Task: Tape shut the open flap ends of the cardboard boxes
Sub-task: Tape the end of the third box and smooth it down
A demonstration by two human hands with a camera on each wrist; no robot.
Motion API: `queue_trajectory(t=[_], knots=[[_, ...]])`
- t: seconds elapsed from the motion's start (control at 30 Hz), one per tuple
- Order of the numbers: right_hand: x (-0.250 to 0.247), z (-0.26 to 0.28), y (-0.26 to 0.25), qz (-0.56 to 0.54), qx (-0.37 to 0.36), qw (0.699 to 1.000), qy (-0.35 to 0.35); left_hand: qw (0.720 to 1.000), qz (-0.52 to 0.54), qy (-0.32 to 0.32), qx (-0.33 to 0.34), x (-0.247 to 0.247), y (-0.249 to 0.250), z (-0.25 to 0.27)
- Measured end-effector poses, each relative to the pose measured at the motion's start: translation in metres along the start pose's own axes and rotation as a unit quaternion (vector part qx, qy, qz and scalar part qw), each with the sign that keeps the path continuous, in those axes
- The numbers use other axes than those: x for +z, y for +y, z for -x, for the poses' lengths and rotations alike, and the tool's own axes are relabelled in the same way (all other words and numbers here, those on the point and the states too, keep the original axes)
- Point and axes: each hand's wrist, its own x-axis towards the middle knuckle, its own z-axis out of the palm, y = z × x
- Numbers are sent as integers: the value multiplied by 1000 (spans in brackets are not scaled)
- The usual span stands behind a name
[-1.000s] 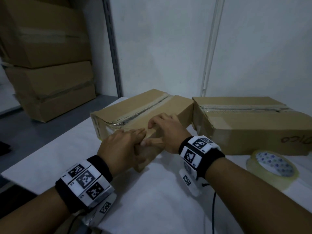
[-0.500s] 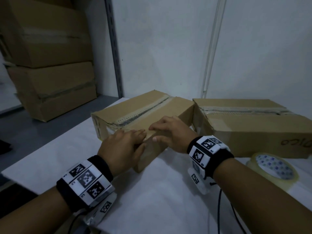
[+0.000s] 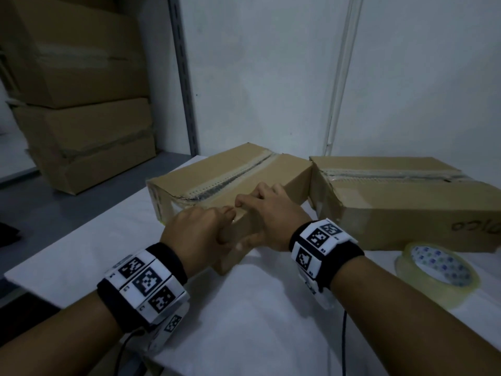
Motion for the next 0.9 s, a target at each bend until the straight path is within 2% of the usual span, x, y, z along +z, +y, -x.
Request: queue_trajectory(t=[0.23, 0.5, 0.77, 0.9], knots=[[1, -2, -3, -23, 22, 999, 12, 1000, 8, -3, 11, 1, -3, 5], [-2, 2, 4, -46, 6, 999, 15, 999, 22, 21, 39, 11, -6, 5], [9, -1, -6, 58, 13, 998, 11, 998, 23, 31, 54, 12, -7, 5], [9, -2, -7, 34, 22, 999, 21, 997, 15, 39, 60, 13, -7, 4]])
